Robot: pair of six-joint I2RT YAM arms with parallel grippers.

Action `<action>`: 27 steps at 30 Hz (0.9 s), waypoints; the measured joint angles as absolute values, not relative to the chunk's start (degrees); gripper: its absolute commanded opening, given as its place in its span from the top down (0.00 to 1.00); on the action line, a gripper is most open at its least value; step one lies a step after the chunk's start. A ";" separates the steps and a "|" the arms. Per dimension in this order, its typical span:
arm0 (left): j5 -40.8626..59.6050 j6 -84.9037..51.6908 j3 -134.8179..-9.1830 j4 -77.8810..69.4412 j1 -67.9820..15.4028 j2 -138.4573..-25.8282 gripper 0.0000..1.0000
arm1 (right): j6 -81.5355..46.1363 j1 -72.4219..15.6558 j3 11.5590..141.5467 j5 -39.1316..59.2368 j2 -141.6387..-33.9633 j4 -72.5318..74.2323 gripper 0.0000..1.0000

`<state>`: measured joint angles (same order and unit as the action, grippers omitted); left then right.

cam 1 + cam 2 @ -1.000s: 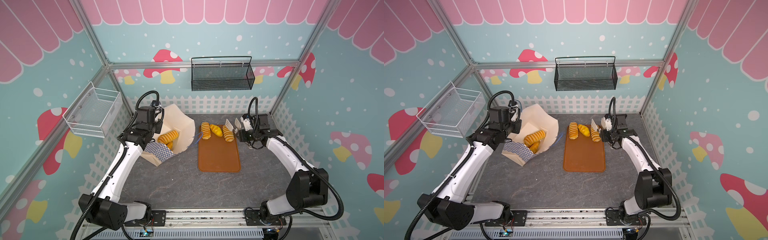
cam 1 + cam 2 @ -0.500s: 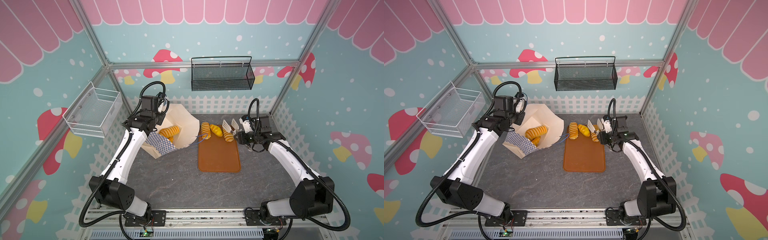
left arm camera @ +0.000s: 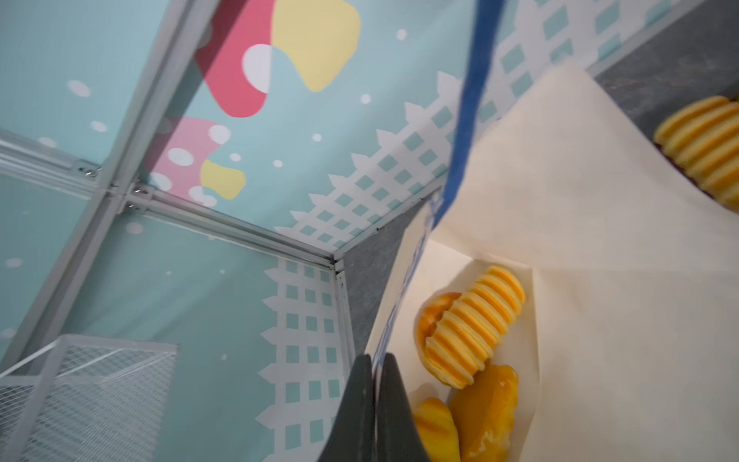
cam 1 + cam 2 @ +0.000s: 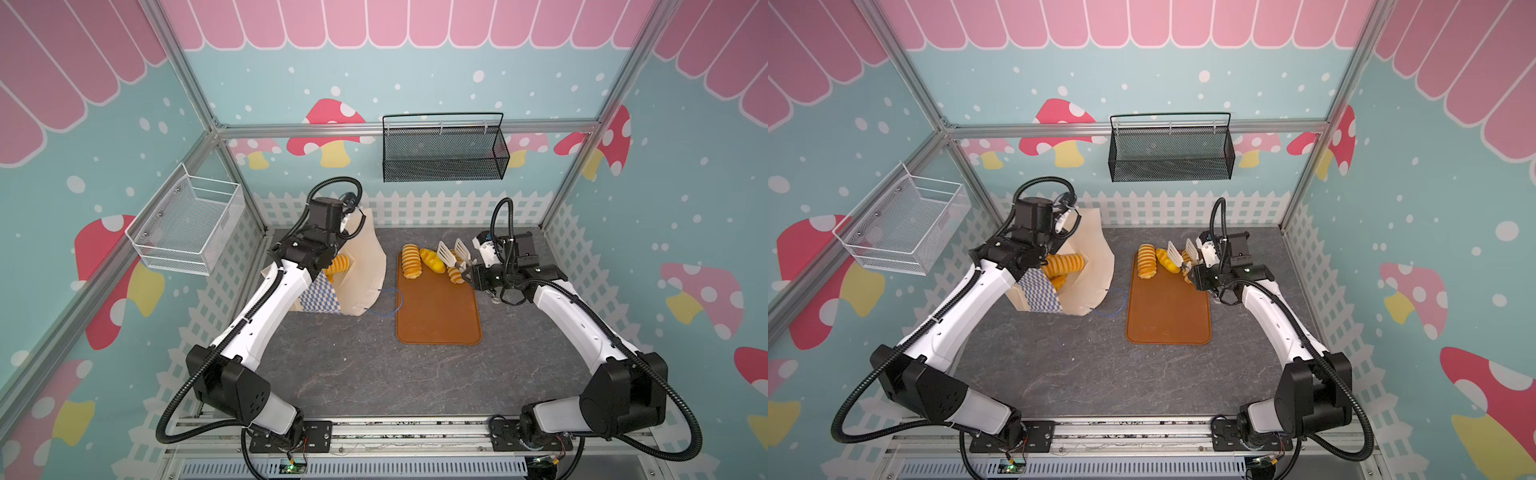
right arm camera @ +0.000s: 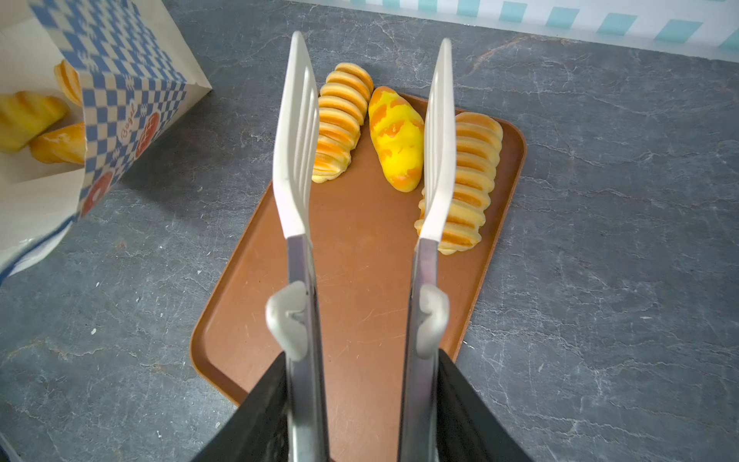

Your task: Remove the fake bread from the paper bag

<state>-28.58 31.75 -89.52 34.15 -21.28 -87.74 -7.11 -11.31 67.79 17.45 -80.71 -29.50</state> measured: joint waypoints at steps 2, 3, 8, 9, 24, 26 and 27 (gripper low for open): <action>-28.42 31.33 -86.06 33.54 -22.90 -87.72 1.00 | -7.35 -11.97 67.90 17.45 -80.71 -29.52 0.46; -28.18 30.85 -84.60 33.17 -23.22 -87.70 1.00 | -7.42 -12.49 67.99 17.37 -80.71 -29.52 0.46; -26.13 28.58 -78.13 31.27 -23.33 -84.53 1.00 | -8.03 -19.22 70.15 14.63 -80.71 -30.35 0.47; -25.82 28.29 -77.23 30.92 -23.33 -83.13 1.00 | -8.12 -20.80 70.78 14.17 -80.71 -30.48 0.47; -23.77 22.37 -72.62 28.75 -23.33 -72.16 1.00 | -8.21 -28.58 80.38 11.77 -80.20 -32.16 0.48; -23.53 21.08 -72.51 28.82 -23.33 -72.14 1.00 | -8.23 -29.69 80.38 11.88 -79.85 -32.21 0.49; -23.33 20.60 -72.34 28.84 -23.33 -72.01 1.00 | -8.23 -30.50 80.38 11.88 -79.72 -32.18 0.49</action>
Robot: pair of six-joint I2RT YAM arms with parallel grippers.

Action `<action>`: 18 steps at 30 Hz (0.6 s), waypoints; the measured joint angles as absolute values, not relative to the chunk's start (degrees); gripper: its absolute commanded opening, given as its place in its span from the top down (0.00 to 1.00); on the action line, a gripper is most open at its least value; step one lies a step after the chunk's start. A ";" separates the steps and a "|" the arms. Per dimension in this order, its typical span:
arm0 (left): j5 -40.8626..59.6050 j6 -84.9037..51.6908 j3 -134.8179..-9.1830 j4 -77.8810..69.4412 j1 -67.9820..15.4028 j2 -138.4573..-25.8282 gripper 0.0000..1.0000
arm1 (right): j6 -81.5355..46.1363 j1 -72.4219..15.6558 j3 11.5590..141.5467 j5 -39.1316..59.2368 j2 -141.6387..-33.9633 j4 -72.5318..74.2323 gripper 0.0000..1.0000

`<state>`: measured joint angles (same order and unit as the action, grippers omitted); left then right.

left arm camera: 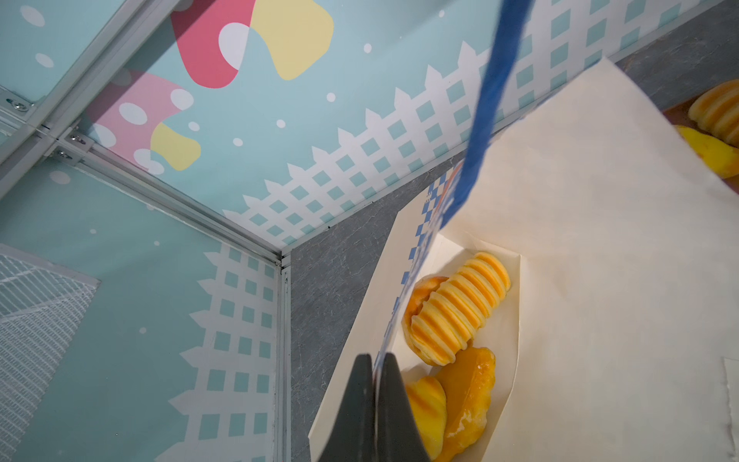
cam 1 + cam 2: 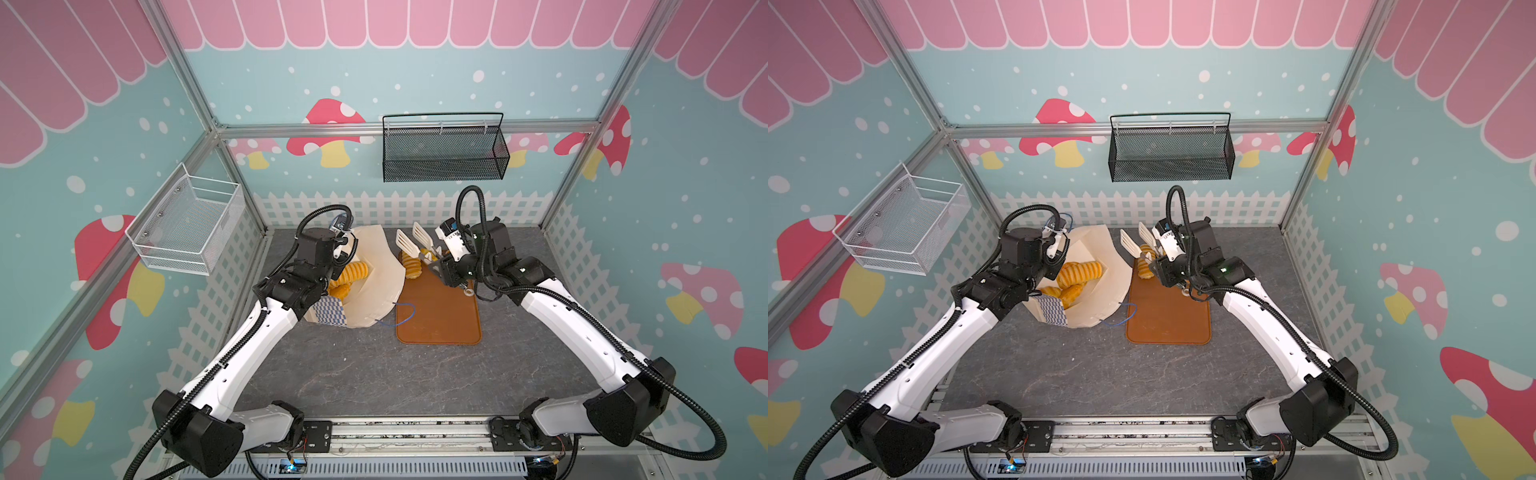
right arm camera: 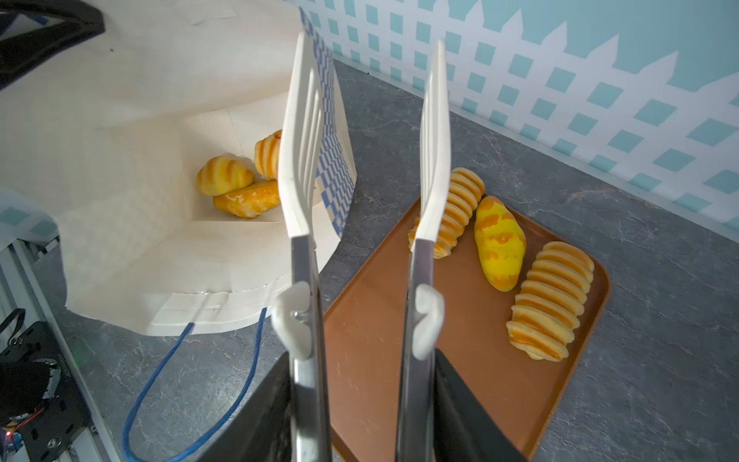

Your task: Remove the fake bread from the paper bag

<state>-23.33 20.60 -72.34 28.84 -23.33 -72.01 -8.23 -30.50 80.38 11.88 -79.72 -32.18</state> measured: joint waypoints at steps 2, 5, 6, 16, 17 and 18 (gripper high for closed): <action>-23.03 19.79 -71.83 28.88 -23.33 -71.50 1.00 | -8.25 -32.21 80.38 12.03 -79.55 -32.18 0.49; -22.15 19.00 -70.39 28.88 -23.33 -69.73 1.00 | -8.34 -34.83 80.38 11.94 -79.40 -32.18 0.49; -21.65 18.74 -69.82 28.95 -23.33 -68.93 1.00 | -8.47 -35.68 80.38 11.81 -79.31 -32.18 0.49; -17.43 17.26 -66.13 29.19 -23.33 -64.31 1.00 | -10.85 -42.54 80.38 10.72 -79.07 -32.18 0.51; -17.08 17.06 -65.78 29.21 -23.33 -63.94 1.00 | -10.90 -43.03 80.38 10.44 -79.07 -32.18 0.51; -16.80 16.75 -65.54 29.23 -23.31 -63.57 1.00 | -10.85 -43.64 80.38 10.17 -79.07 -32.18 0.52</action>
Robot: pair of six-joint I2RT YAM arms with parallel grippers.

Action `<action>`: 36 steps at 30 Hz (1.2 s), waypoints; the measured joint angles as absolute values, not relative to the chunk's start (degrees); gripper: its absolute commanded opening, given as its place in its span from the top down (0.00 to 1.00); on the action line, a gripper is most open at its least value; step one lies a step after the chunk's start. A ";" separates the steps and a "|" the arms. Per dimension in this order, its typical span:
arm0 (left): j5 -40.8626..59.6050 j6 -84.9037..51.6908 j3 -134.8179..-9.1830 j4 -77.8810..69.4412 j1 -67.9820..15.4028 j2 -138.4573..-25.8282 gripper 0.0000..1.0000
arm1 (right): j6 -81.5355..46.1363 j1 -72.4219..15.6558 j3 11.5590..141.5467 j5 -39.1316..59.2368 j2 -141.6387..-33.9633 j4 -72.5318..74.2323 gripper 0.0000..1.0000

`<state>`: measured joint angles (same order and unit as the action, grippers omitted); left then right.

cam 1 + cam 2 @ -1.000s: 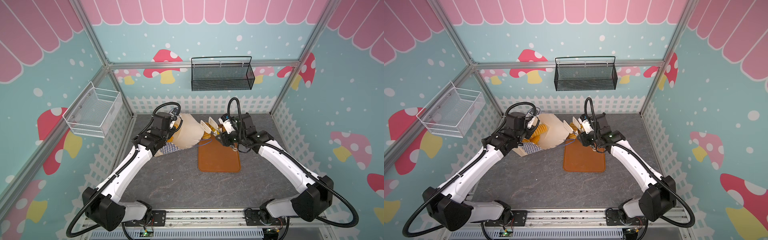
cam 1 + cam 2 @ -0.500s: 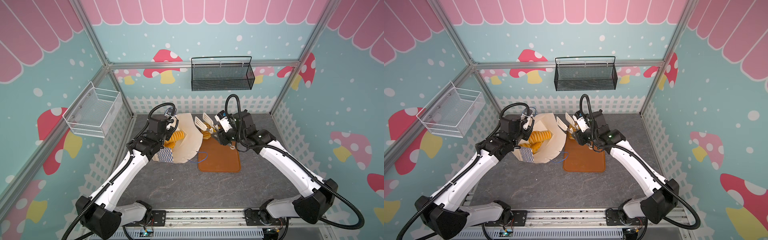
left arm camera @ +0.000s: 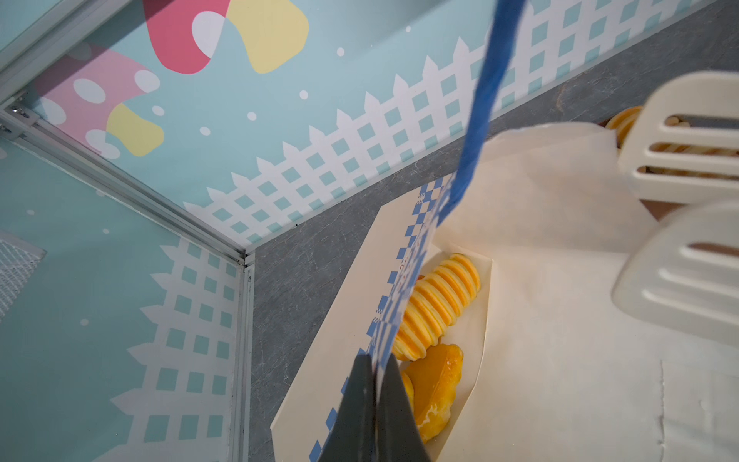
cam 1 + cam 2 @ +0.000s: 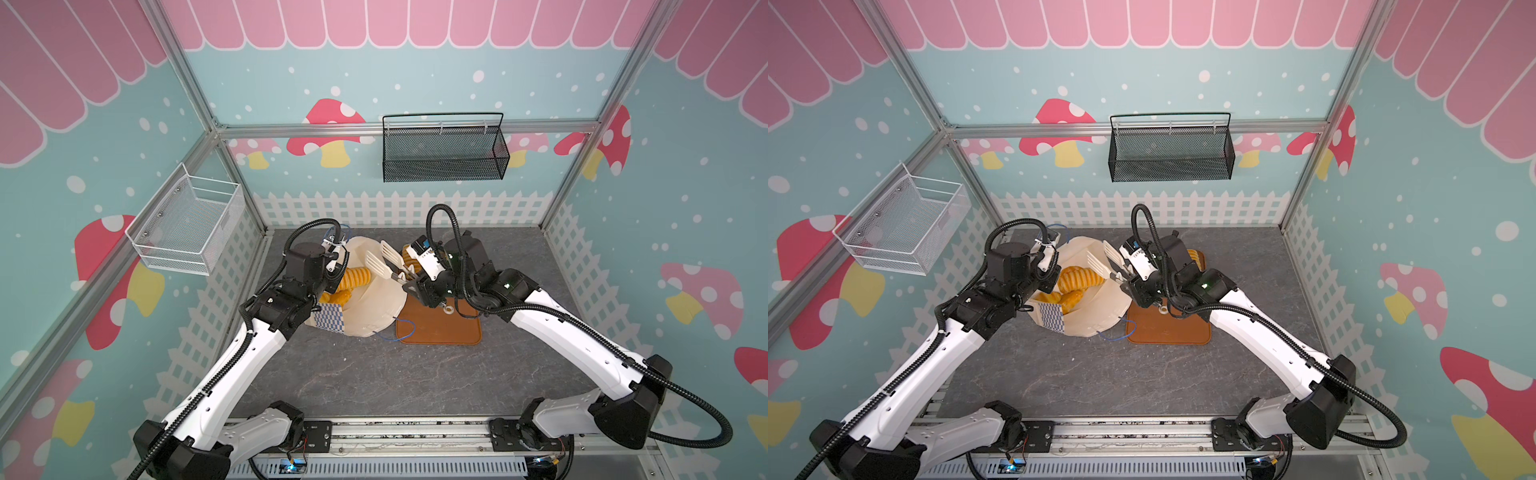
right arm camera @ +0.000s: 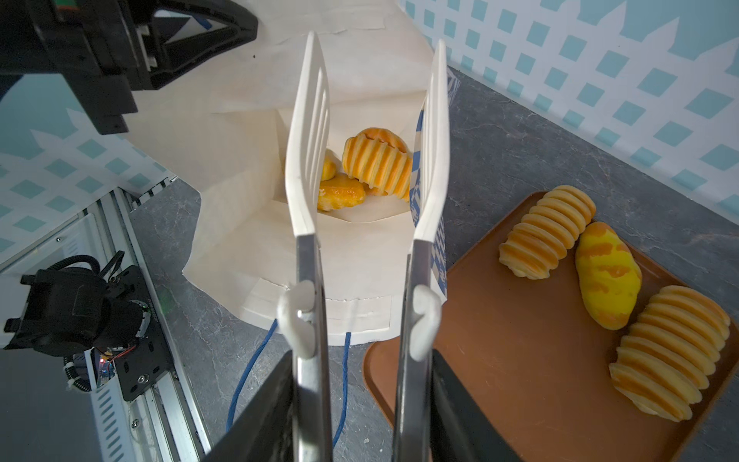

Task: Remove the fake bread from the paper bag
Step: 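Move the open tongs into the bag mouth with the right gripper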

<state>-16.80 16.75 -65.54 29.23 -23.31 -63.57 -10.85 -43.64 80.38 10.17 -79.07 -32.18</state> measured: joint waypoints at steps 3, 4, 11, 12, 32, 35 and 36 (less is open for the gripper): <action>-16.19 16.16 -65.49 29.23 -23.31 -63.29 1.00 | -10.28 -45.74 80.29 8.82 -79.07 -32.03 0.52; -15.99 15.92 -65.49 29.23 -23.29 -63.24 1.00 | -9.82 -46.44 80.07 8.29 -79.07 -31.79 0.52; -15.20 15.09 -65.14 29.28 -23.29 -63.05 1.00 | -6.52 -47.68 75.44 2.92 -76.27 -30.20 0.52; -15.14 15.07 -65.14 29.28 -23.27 -63.05 1.00 | -6.13 -47.68 75.40 2.02 -76.01 -30.24 0.52; -5.63 13.21 -65.60 32.12 -17.76 -62.78 1.00 | 12.10 -55.18 81.47 -19.38 -74.41 -37.74 0.53; -4.75 13.21 -65.60 32.36 -17.61 -62.78 1.00 | 13.37 -56.42 83.09 -21.23 -74.78 -38.30 0.53; -4.51 13.21 -65.60 32.38 -17.56 -62.78 1.00 | 13.76 -56.80 83.46 -21.69 -74.85 -38.39 0.53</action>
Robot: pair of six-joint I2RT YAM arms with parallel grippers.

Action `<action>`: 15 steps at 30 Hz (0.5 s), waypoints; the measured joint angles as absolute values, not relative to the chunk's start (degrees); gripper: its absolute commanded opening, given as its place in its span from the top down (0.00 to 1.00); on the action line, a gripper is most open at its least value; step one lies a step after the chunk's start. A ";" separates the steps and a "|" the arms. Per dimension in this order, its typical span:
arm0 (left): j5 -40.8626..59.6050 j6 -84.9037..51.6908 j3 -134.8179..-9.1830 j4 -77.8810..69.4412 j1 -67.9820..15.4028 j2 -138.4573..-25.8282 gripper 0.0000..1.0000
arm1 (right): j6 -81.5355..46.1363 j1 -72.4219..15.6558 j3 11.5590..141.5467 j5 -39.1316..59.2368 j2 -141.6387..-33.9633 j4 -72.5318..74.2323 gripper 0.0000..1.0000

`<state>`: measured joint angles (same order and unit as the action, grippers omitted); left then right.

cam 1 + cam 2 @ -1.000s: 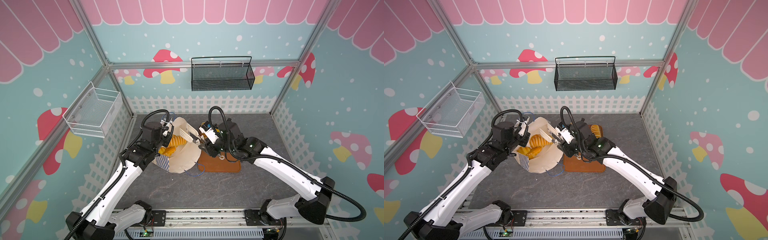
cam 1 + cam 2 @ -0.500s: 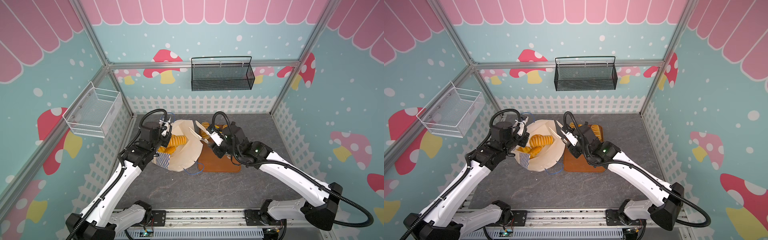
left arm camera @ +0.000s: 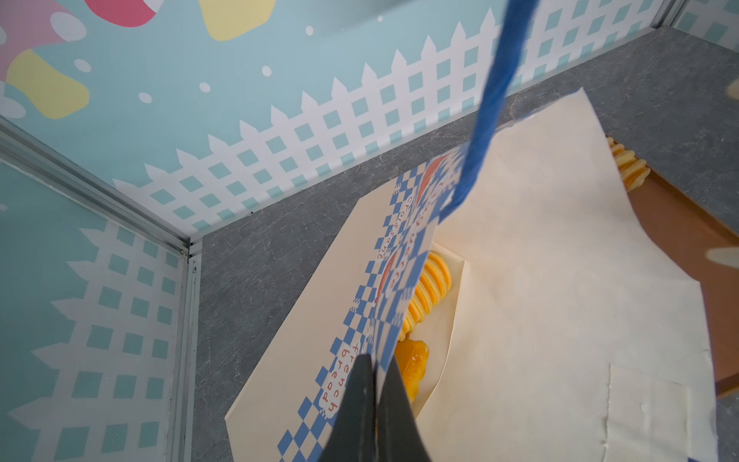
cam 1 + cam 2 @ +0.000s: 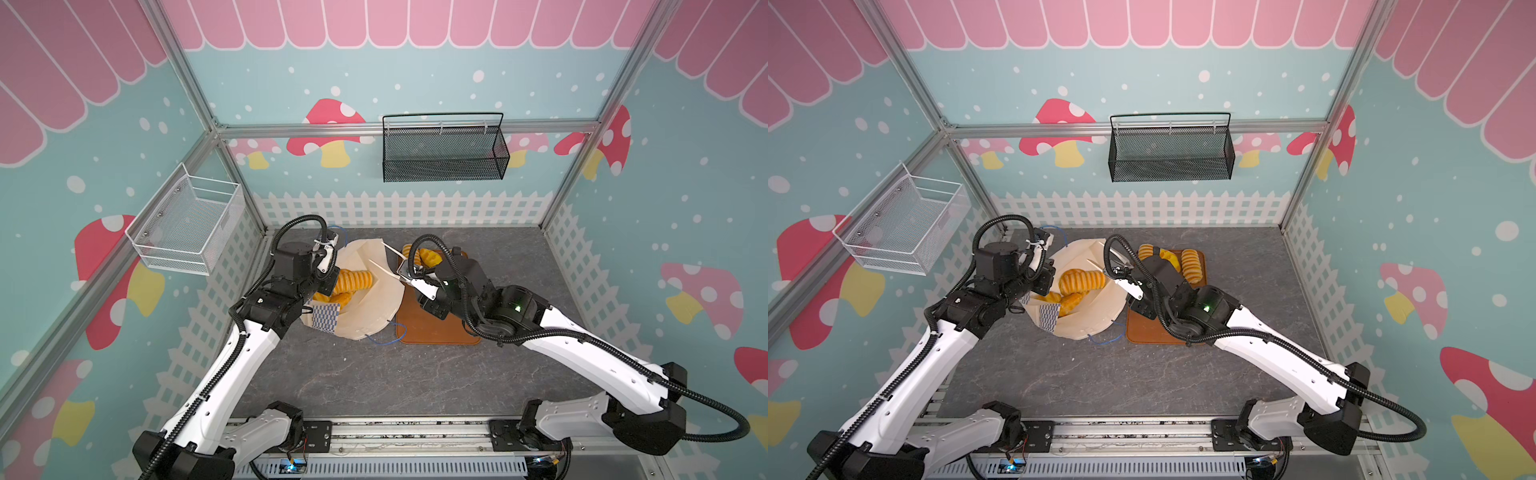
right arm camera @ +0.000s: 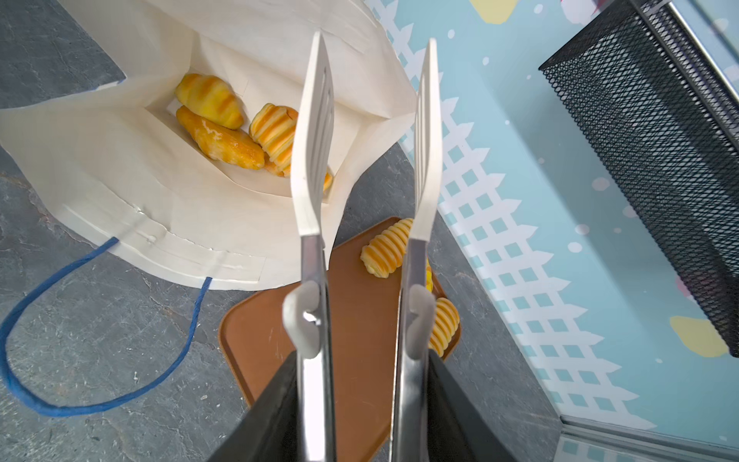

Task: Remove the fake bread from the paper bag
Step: 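Move the open tongs into the bag mouth with the right gripper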

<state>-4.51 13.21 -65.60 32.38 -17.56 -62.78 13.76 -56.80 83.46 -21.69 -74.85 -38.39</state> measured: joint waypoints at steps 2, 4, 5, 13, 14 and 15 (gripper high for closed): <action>-4.05 13.23 -65.71 32.69 -17.45 -62.78 1.00 | 14.59 -57.34 84.03 -22.55 -75.02 -38.63 0.53; -3.57 13.23 -65.98 33.08 -17.30 -62.78 1.00 | 15.66 -58.28 84.64 -23.33 -75.75 -38.94 0.53; -3.36 13.23 -66.15 33.32 -17.26 -62.78 1.00 | 16.23 -58.83 85.06 -23.59 -76.40 -39.29 0.53; -1.21 13.26 -66.67 34.50 -16.86 -62.78 1.00 | 20.93 -61.30 86.80 -25.08 -84.42 -41.95 0.52; -0.99 13.26 -66.67 34.52 -16.84 -62.78 1.00 | 21.41 -61.30 86.83 -25.15 -85.12 -42.15 0.52; -0.58 13.28 -66.67 34.59 -16.82 -62.78 1.00 | 21.85 -61.28 86.87 -25.36 -85.80 -42.22 0.52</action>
<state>-0.58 13.28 -66.67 34.59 -16.82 -62.78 21.85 -61.28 86.87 -25.36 -85.80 -42.22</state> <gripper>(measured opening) 0.048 0.480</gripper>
